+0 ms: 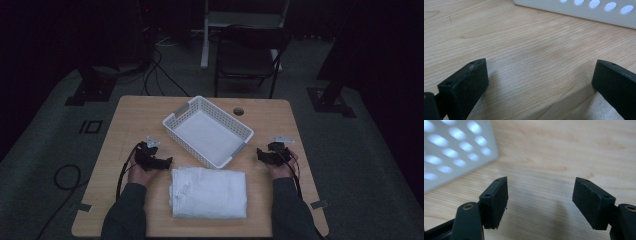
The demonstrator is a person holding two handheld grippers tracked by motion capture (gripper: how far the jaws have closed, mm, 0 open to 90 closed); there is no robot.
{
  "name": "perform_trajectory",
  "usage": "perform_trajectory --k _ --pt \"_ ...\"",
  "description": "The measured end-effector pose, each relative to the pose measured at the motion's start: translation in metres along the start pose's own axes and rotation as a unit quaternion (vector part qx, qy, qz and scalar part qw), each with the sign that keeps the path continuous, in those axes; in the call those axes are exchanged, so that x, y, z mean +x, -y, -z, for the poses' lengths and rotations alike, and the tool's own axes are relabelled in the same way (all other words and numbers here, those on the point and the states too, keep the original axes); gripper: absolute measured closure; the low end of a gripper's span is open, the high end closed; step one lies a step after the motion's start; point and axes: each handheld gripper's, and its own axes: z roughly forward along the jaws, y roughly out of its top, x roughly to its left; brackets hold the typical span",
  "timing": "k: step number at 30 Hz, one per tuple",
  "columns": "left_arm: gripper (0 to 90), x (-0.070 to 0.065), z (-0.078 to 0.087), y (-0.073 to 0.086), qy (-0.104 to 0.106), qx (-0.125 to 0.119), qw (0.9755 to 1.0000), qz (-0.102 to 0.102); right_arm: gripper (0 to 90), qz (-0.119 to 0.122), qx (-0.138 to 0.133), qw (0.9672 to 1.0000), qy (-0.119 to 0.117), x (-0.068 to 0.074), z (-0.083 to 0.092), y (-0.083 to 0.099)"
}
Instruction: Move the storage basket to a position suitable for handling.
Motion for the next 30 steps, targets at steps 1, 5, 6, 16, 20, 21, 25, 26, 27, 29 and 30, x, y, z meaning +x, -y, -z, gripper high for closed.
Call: perform_trajectory --k 1,5,6,16,20,21,25,26,27,29,30 --pt "0.4 0.000 0.000 0.000 0.000 0.000 1.0000 0.000 28.6 -0.002 -0.006 1.0000 -0.003 0.002 0.005 -0.002" --pt "0.4 -0.001 0.000 0.000 -0.002 -0.001 1.0000 0.003 28.4 -0.008 -0.018 0.9997 -0.018 0.010 0.014 -0.005" --pt "0.4 -0.001 0.000 0.000 -0.002 -0.001 1.0000 0.003 28.2 -0.008 -0.021 0.9995 -0.021 0.012 0.016 -0.007" --pt "0.3 -0.001 0.000 0.000 -0.004 0.000 1.0000 0.005 24.8 -0.014 -0.050 0.9973 -0.053 0.032 0.032 -0.020" --pt "0.4 -0.001 0.000 -0.001 -0.005 0.001 1.0000 0.006 24.9 -0.009 -0.054 0.9965 -0.063 0.040 0.036 -0.024" --pt "0.4 -0.001 0.000 -0.001 -0.006 0.001 1.0000 0.006 24.9 -0.008 -0.058 0.9962 -0.065 0.042 0.037 -0.024" --pt "1.5 -0.002 0.000 -0.001 -0.006 0.003 1.0000 0.007 24.9 -0.012 -0.065 0.9950 -0.075 0.048 0.041 -0.027" --pt "5.2 -0.002 0.002 -0.002 -0.004 0.002 1.0000 0.005 24.9 -0.013 -0.067 0.9941 -0.085 0.053 0.041 -0.028" --pt "9.1 -0.002 0.002 -0.002 -0.004 0.002 1.0000 0.005 24.9 -0.013 -0.067 0.9941 -0.085 0.053 0.041 -0.028" --pt "14.3 -0.002 0.004 -0.002 -0.001 0.000 1.0000 0.002 24.9 -0.006 -0.069 0.9940 -0.085 0.062 0.040 -0.028" --pt "14.4 -0.002 0.005 -0.002 0.000 0.000 1.0000 0.001 24.9 -0.008 -0.068 0.9939 -0.086 0.065 0.040 -0.028"
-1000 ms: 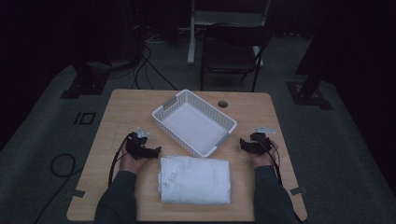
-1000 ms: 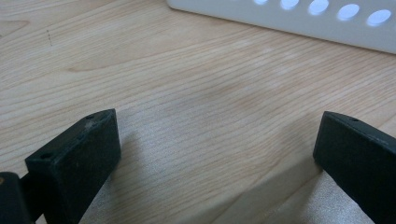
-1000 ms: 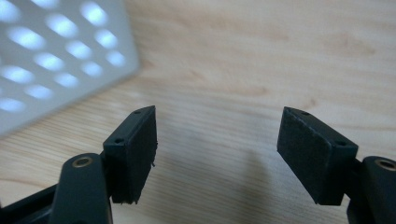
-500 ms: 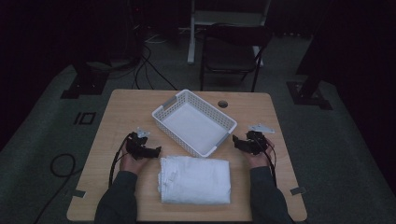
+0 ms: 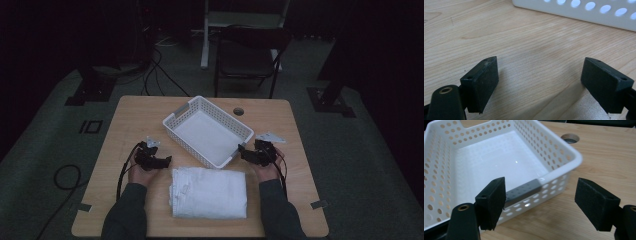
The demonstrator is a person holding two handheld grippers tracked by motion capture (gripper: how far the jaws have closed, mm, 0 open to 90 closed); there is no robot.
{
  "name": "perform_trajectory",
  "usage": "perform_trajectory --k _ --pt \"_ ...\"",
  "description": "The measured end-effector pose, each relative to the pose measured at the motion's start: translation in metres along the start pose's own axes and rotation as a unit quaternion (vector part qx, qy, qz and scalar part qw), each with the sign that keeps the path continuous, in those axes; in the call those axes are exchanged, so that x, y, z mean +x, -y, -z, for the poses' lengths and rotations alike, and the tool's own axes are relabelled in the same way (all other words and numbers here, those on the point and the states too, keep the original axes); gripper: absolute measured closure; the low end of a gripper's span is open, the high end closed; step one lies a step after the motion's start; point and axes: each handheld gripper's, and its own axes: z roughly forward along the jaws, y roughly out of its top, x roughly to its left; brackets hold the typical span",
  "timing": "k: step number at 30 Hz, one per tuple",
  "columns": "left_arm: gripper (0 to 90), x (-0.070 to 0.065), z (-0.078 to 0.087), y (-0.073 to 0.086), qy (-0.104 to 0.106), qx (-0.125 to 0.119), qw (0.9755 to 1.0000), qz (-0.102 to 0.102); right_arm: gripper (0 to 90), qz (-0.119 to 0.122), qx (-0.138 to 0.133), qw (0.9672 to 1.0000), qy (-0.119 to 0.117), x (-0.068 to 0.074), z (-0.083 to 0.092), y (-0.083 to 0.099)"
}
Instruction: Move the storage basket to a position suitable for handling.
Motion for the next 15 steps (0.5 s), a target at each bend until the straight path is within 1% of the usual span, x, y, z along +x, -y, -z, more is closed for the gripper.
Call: perform_trajectory --k 2,3,4,6,8,9,10,11,12,13,14,15 --pt "16.5 0.000 0.000 0.000 0.000 0.001 1.0000 0.000 24.7 0.001 0.002 1.0000 -0.004 0.004 -0.002 0.000" --pt "20.0 0.001 0.002 0.000 0.000 0.000 1.0000 0.001 24.7 0.000 0.001 1.0000 -0.005 0.005 -0.002 0.000" --pt "21.4 0.001 0.002 0.000 0.000 0.000 1.0000 0.001 24.7 -0.001 0.001 1.0000 -0.004 0.006 -0.003 0.000" --pt "22.2 0.001 0.003 0.000 0.002 0.002 1.0000 0.002 24.0 -0.003 0.002 0.9999 -0.010 0.006 -0.004 0.000" --pt "23.5 0.001 0.005 -0.001 0.000 -0.001 1.0000 0.000 23.3 -0.005 0.001 0.9999 -0.011 0.008 -0.004 0.001" --pt "23.5 0.000 0.009 -0.002 0.001 -0.008 1.0000 -0.002 22.7 -0.003 0.002 0.9999 -0.012 0.009 -0.005 0.001" --pt "23.5 0.000 0.009 -0.002 0.001 -0.008 1.0000 -0.002 22.5 -0.003 0.004 0.9999 -0.011 0.010 -0.005 0.001" --pt "23.5 -0.001 0.013 -0.003 0.000 -0.021 0.9998 -0.003 21.8 -0.001 0.004 0.9999 -0.011 0.012 -0.005 0.001" --pt "23.5 -0.002 0.015 -0.004 0.000 -0.026 0.9997 -0.004 21.3 0.000 0.005 0.9999 -0.010 0.013 -0.005 0.001" --pt "23.5 -0.002 0.015 -0.004 0.000 -0.026 0.9997 -0.004 21.3 0.000 0.005 0.9999 -0.010 0.013 -0.005 0.001" --pt "23.5 -0.003 0.018 -0.005 -0.001 -0.033 0.9994 -0.004 21.1 0.001 0.007 0.9999 -0.014 0.015 -0.007 0.001" --pt "23.5 -0.003 0.018 -0.005 -0.001 -0.033 0.9994 -0.004 21.1 0.001 0.007 0.9999 -0.014 0.015 -0.007 0.001"
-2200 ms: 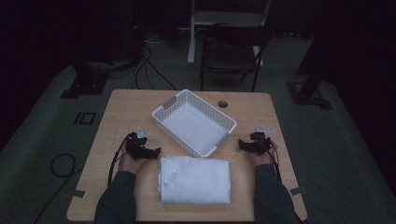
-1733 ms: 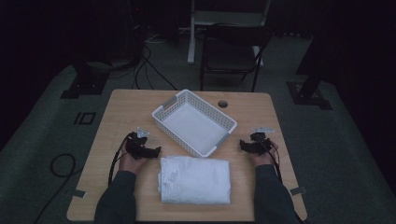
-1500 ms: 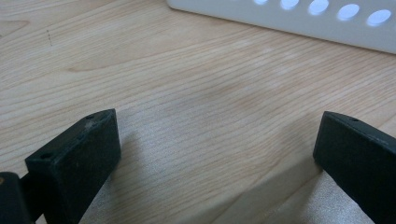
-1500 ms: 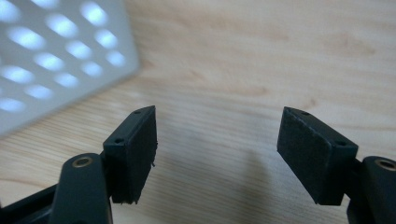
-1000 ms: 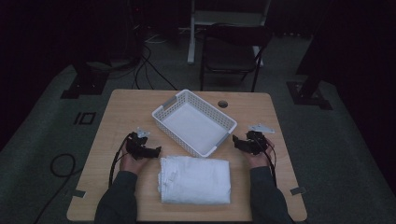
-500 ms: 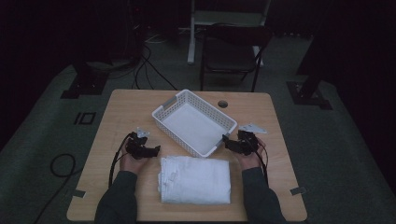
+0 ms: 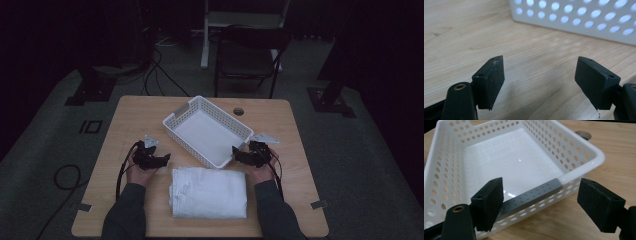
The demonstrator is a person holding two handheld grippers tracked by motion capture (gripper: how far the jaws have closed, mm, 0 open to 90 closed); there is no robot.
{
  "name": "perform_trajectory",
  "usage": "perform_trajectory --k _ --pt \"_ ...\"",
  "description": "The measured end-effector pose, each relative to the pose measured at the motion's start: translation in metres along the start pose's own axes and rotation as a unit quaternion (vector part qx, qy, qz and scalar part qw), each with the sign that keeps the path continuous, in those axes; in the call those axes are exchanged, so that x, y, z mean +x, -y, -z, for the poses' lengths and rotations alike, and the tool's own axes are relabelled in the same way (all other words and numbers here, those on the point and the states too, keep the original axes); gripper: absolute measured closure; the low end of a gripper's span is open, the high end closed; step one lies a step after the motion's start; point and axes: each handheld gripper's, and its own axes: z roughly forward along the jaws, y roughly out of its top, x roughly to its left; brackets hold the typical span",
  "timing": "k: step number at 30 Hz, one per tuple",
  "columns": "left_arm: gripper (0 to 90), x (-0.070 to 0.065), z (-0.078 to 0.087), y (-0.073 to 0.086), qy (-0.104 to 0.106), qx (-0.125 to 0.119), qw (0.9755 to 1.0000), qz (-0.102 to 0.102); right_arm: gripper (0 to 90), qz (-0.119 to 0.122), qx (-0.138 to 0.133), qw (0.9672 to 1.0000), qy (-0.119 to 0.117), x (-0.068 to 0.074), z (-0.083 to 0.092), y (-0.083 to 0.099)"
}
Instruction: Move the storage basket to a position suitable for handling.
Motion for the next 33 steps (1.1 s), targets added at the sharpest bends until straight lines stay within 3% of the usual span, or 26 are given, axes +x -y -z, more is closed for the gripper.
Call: perform_trajectory --k 5,17,24,33 --pt "23.5 -0.006 0.007 -0.004 -0.003 -0.011 0.9998 -0.016 20.9 0.000 0.006 1.0000 -0.006 0.002 -0.004 0.001" --pt "27.1 -0.013 0.019 -0.011 0.002 -0.031 0.9992 -0.024 35.6 0.005 0.004 0.9998 -0.020 -0.006 -0.003 -0.001" --pt "27.1 -0.014 0.027 -0.016 0.010 -0.047 0.9987 -0.016 40.7 0.001 0.004 0.9998 -0.020 -0.012 -0.002 -0.002" --pt "27.1 -0.017 0.035 -0.021 0.021 -0.062 0.9976 -0.020 49.6 -0.010 0.002 0.9998 -0.018 -0.023 0.000 -0.004"
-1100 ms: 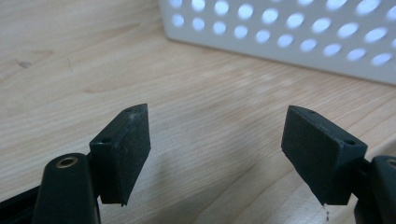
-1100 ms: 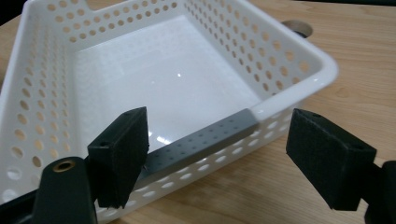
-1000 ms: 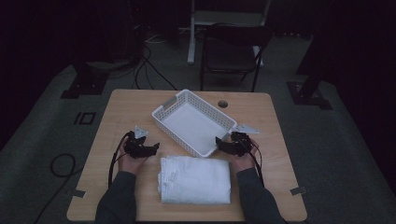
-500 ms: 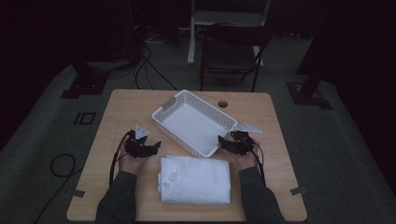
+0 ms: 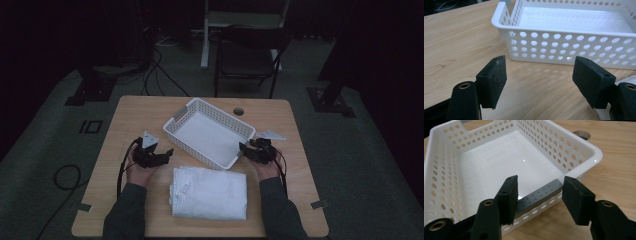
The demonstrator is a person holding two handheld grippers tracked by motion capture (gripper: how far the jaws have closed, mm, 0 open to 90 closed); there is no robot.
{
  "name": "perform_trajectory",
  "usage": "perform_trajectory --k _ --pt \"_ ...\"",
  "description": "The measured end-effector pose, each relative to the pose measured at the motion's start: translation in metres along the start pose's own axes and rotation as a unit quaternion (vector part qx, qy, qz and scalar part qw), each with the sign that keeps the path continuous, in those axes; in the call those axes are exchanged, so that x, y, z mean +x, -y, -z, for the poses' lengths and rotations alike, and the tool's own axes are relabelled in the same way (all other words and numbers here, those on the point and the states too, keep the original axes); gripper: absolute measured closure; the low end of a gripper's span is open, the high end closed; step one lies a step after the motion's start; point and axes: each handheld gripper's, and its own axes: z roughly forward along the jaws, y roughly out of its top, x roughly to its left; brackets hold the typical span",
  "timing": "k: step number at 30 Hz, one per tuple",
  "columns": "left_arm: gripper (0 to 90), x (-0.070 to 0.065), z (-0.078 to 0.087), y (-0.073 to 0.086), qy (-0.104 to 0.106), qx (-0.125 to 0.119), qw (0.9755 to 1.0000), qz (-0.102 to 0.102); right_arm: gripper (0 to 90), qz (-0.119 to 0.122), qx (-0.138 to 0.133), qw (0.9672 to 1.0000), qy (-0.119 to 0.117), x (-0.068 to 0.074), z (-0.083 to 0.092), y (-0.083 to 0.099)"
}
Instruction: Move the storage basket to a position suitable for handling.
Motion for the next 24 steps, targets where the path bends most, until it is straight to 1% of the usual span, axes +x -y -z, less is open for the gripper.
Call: perform_trajectory --k 3,4,6,7,8,9,10,11,12,13,14,15,16,18,20,22,24 --pt "27.1 -0.001 0.000 0.000 -0.002 0.001 1.0000 -0.003 50.5 -0.010 0.000 0.9999 0.007 -0.003 0.001 -0.001" --pt "27.1 -0.001 0.000 0.000 -0.002 0.001 1.0000 -0.003 46.8 -0.013 0.002 0.9999 0.009 -0.002 0.002 0.000" --pt "27.0 -0.001 -0.001 0.000 -0.002 0.002 1.0000 -0.003 35.7 -0.009 0.008 0.9997 0.022 0.003 0.001 0.001" --pt "27.0 -0.002 -0.001 0.000 -0.003 0.002 1.0000 -0.003 35.7 -0.009 0.008 0.9997 0.022 0.003 0.001 0.001" --pt "27.0 -0.002 -0.001 0.000 -0.005 0.003 1.0000 -0.005 27.7 -0.006 0.016 0.9994 0.029 0.010 0.000 0.003" --pt "27.0 -0.002 0.000 0.000 -0.006 0.004 1.0000 -0.005 26.8 -0.005 0.019 0.9993 0.030 0.013 -0.001 0.004" --pt "27.1 -0.002 0.000 0.000 -0.006 0.003 1.0000 -0.005 26.7 0.001 0.026 0.9993 0.028 0.016 -0.002 0.005" --pt "27.1 -0.002 0.000 0.000 -0.006 0.003 1.0000 -0.005 26.7 0.001 0.026 0.9993 0.028 0.016 -0.002 0.005" --pt "27.1 -0.001 0.001 0.000 -0.006 0.000 1.0000 -0.004 27.0 0.008 0.034 0.9991 0.026 0.019 -0.003 0.006" --pt "27.1 -0.001 0.001 -0.001 -0.007 0.000 1.0000 -0.005 27.0 0.019 0.035 0.9987 0.033 0.023 -0.004 0.006" --pt "27.1 -0.001 0.001 -0.001 -0.007 -0.001 1.0000 -0.004 29.2 0.021 0.036 0.9986 0.033 0.023 -0.004 0.006" --pt "27.0 -0.001 0.001 -0.001 -0.007 -0.001 1.0000 -0.005 34.4 0.024 0.033 0.9985 0.036 0.022 -0.003 0.005" --pt "27.1 -0.001 0.001 -0.001 -0.006 -0.002 1.0000 -0.004 39.9 0.034 0.028 0.9982 0.040 0.022 -0.002 0.004" --pt "27.0 -0.001 0.001 -0.001 -0.006 0.000 1.0000 -0.004 46.3 0.054 0.022 0.9967 0.056 0.022 -0.002 0.003" --pt "27.0 -0.003 0.000 -0.002 -0.006 0.000 1.0000 -0.005 48.9 0.058 0.019 0.9966 0.056 0.020 -0.003 0.003" --pt "27.1 -0.005 0.001 -0.003 -0.006 -0.002 0.9999 -0.009 51.2 0.048 0.018 0.9973 0.052 0.016 -0.004 0.002" --pt "27.1 -0.005 0.001 -0.003 -0.005 -0.003 0.9999 -0.009 52.8 0.046 0.017 0.9974 0.052 0.013 -0.004 0.002"
